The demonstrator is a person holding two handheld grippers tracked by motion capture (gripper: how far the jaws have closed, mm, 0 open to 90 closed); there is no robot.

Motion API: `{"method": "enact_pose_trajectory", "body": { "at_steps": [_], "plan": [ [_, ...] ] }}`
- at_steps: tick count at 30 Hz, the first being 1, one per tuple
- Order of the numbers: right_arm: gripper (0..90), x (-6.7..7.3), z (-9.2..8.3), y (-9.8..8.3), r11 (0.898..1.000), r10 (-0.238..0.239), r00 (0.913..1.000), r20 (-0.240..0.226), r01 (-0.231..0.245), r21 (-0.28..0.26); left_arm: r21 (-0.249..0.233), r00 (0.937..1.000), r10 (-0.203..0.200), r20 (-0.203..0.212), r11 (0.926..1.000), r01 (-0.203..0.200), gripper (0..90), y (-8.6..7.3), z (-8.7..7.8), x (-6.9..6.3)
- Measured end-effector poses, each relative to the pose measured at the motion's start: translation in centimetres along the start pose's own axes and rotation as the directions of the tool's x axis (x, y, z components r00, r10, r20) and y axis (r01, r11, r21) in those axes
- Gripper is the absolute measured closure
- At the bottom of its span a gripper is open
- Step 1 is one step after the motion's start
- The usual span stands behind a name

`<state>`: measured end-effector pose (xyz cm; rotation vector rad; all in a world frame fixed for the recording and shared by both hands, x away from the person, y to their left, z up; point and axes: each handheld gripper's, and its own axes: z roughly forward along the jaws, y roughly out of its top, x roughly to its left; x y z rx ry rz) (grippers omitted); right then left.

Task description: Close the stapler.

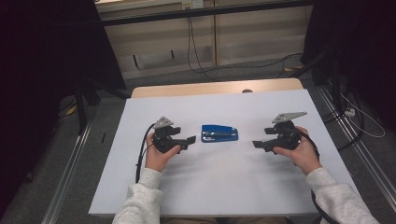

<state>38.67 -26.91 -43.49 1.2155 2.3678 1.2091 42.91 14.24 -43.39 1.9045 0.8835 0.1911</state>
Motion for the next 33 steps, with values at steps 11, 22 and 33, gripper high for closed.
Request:
{"method": "enact_pose_trajectory", "body": {
  "at_steps": [11, 22, 33],
  "plan": [
    [14.8, 1.2, -1.7, -1.0, 1.0, -0.022, 0.9998, 0.001, 0.022, 0.0, -0.014, 0.9997, 0.023, 0.01, 0.9996, -0.023, 10.8, -0.7, -2.2, -0.6],
    [13.7, 2.1, -2.4, -1.8, 0.999, -0.044, 0.999, -0.002, 0.044, 0.013, -0.006, 0.9997, 0.025, -0.006, 0.9997, -0.025, 9.1, -2.3, -4.5, -0.5],
    [13.0, 2.9, -2.7, -2.6, 0.998, -0.062, 0.9981, -0.003, 0.062, 0.027, -0.02, 0.9993, 0.021, -0.032, 0.9996, -0.021, 8.6, -3.5, -7.1, 0.0]
  ]
}}
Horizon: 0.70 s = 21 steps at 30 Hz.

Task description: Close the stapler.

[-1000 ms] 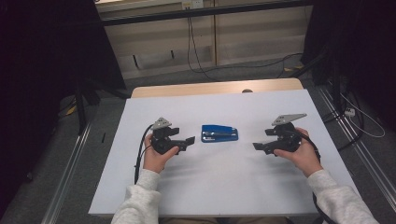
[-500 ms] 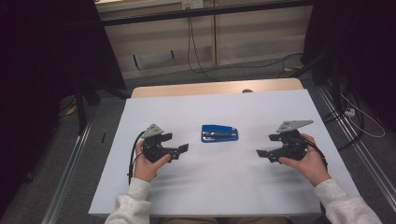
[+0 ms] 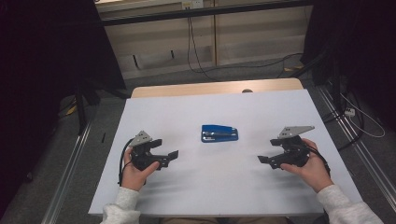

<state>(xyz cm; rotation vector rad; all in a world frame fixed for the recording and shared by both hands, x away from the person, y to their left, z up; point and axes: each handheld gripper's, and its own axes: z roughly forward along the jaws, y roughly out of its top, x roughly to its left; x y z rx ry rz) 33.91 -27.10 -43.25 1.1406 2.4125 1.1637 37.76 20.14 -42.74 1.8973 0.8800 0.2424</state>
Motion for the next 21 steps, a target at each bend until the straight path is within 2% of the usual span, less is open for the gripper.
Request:
{"method": "enact_pose_trajectory", "body": {
  "at_steps": [8, 21],
  "plan": [
    [12.7, 0.4, -0.6, -0.6, 1.0, 0.008, 1.0, -0.006, -0.008, 0.0, 0.012, 0.9999, -0.01, -0.008, 0.9999, 0.01, 8.4, -1.2, -1.7, 0.4],
    [12.4, 1.0, -1.4, -1.4, 1.0, 0.002, 1.0, -0.009, -0.002, 0.012, 0.002, 0.9994, -0.032, -0.01, 0.9995, 0.032, 7.7, -2.5, -4.0, 1.1]
  ]
}}
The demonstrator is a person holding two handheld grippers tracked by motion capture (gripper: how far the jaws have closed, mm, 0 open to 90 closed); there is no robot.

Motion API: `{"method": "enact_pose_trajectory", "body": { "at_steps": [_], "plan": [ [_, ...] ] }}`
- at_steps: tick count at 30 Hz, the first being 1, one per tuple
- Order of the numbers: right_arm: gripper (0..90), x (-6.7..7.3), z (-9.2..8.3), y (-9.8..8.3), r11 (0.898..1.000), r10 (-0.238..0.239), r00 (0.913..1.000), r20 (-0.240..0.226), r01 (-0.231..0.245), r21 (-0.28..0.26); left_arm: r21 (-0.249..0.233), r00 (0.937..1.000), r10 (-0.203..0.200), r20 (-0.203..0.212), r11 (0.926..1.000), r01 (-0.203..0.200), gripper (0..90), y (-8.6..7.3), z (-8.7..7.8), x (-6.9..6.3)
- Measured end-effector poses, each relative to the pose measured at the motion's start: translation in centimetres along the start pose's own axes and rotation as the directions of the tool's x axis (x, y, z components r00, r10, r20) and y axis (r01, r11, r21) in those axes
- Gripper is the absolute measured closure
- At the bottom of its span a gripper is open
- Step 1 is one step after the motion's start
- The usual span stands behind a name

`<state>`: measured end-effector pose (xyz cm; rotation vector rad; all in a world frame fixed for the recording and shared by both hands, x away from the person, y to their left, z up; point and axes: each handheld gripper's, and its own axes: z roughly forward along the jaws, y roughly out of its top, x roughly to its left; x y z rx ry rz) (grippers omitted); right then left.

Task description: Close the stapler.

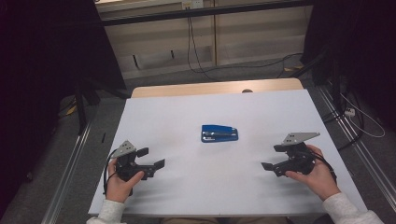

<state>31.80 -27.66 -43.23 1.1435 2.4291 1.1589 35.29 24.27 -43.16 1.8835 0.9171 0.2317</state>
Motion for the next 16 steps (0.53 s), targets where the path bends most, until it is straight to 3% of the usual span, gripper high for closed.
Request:
{"method": "enact_pose_trajectory", "body": {
  "at_steps": [16],
  "plan": [
    [12.4, 0.09, -0.4, -0.37, 1.0, 0.001, 1.0, -0.002, -0.001, 0.0, 0.011, 0.9997, 0.021, 0.013, 0.9997, -0.021, 7.4, -0.7, -0.89, -0.31]
  ]
}}
